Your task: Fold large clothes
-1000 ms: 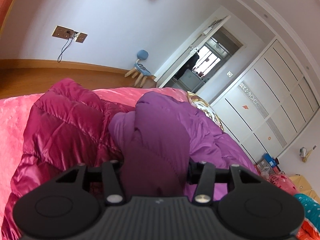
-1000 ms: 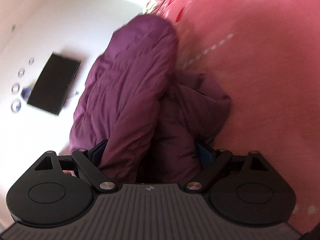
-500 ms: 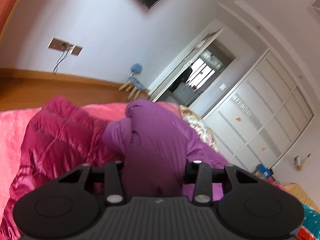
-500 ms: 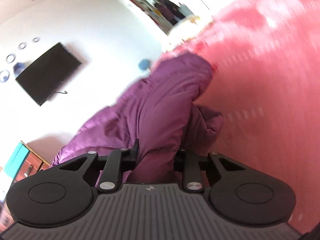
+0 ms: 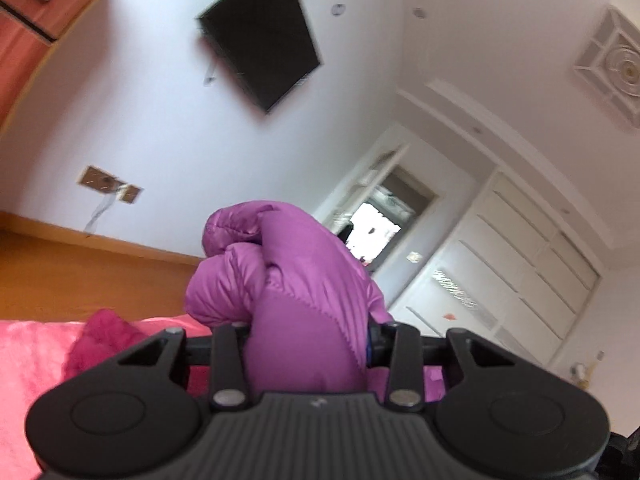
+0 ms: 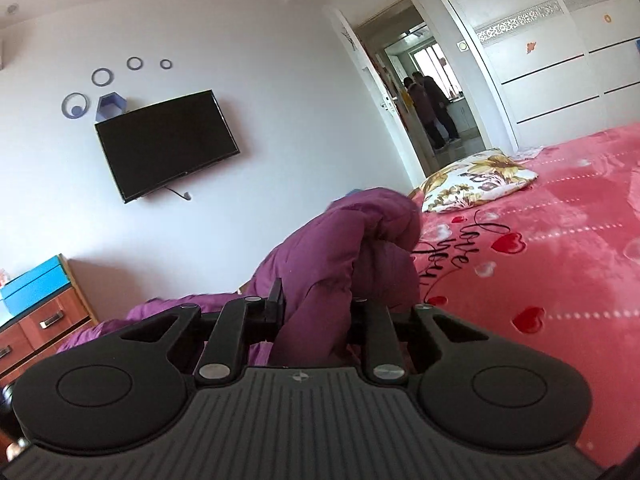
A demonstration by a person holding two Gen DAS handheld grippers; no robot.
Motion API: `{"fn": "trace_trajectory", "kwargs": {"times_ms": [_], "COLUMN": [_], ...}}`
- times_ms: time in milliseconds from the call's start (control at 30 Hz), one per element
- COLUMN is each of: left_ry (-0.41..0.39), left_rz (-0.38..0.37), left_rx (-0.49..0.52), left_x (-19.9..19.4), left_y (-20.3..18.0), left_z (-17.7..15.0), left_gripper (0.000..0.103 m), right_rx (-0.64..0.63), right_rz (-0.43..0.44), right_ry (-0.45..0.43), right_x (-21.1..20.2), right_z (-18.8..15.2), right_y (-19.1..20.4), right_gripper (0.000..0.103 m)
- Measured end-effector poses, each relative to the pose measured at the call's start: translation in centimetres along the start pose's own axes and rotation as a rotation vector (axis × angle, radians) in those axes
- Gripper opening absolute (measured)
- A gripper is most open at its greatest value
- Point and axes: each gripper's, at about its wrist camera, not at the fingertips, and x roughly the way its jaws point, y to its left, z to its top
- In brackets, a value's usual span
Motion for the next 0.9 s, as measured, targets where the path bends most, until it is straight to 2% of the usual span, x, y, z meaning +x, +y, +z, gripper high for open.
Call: {"fn": "trace_trajectory", "kwargs": {"times_ms": [67,133,233,300,333,400,433,467,533,600,700,800,867,900], "left_ry": [0.01,0.033,0.097,0.122,0.132,0.135,0.133,0.125,0.097,0.072,-0.002,-0.151,-0.207,-0.209], "left_rz": [0.064,0.112,0.227,0.255,0.275,0.305,0.313,0.312,0.303,0.299,0.329,0.404,0.415,0.387], "left_rx": [-0.025,-0.022,-0.044,-0.071,-0.067,-0.046,-0.055,-0.067,-0.062,-0.027,0.073,0.209,0.244,0.249], "left_x": [0.7,1.5,3.0,3.7,4.1,4.4,4.4,4.1,3.5,2.9,1.5,-0.3,-0.9,-0.9], "left_y": [1.2,2.0,3.5,4.5,4.6,4.5,4.4,4.3,3.6,2.7,0.4,-1.9,-3.0,-3.4], "left_z": [-0.6,-1.1,-2.0,-2.5,-2.7,-2.7,-2.5,-2.3,-1.5,-1.1,-0.5,0.0,0.2,0.1], "left_gripper": [0.037,0.037,0.039,0.043,0.046,0.05,0.05,0.05,0.05,0.05,0.053,0.087,0.087,0.087], "right_rx": [-0.028,-0.034,0.017,0.091,0.112,0.114,0.11,0.115,0.14,0.154,0.143,0.09,0.021,-0.017], "right_rz": [-0.039,-0.089,-0.217,-0.253,-0.269,-0.287,-0.303,-0.318,-0.34,-0.359,-0.405,-0.39,-0.352,-0.327], "right_ry": [0.023,0.076,0.154,0.187,0.196,0.198,0.196,0.197,0.187,0.154,0.042,-0.044,-0.064,-0.057], "right_x": [1.9,1.7,3.5,4.0,3.9,4.0,3.8,3.6,3.0,2.2,-0.6,-1.8,-1.2,-0.8], "right_z": [-1.0,-1.5,-3.9,-5.2,-5.7,-6.4,-6.6,-6.4,-6.1,-6.1,-5.0,-4.0,-4.2,-4.3], "right_y": [-0.4,-2.3,-6.0,-8.3,-8.7,-9.3,-9.3,-9.3,-9.3,-9.2,-8.3,-6.5,-5.2,-4.1], "right_gripper": [0.024,0.024,0.028,0.043,0.058,0.064,0.074,0.088,0.099,0.1,0.1,0.101,0.102,0.103]}}
